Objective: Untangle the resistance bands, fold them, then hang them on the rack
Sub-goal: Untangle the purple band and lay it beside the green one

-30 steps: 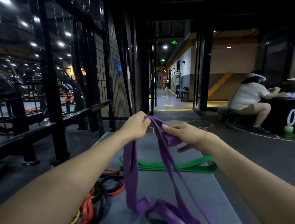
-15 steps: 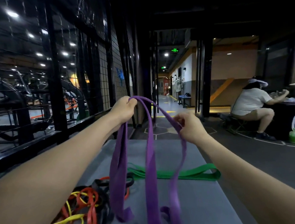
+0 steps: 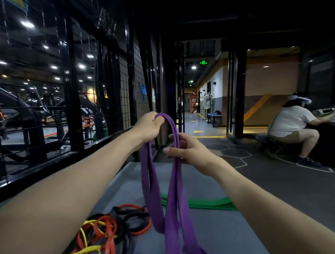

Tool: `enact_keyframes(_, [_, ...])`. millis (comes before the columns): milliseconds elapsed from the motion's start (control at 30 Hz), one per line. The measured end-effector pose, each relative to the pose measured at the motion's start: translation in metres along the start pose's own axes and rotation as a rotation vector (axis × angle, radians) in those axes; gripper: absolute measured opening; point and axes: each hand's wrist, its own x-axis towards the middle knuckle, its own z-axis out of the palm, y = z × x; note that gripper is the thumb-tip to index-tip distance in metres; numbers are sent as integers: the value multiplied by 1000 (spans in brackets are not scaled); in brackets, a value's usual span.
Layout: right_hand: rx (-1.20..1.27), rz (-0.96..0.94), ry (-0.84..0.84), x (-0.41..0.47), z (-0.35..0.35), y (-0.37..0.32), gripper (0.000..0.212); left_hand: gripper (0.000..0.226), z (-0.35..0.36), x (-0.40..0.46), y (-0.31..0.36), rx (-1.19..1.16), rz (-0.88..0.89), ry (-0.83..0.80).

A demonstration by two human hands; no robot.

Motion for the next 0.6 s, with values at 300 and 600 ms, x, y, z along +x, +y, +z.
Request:
enact_keyframes(300, [-369,-29,212,11,-14,2,16,18,1,-6,-22,-252,-129,-21])
enact_keyframes(600, [-727,110,299,10,-30,35,15,27,12,-16,-46,-575,-308,117])
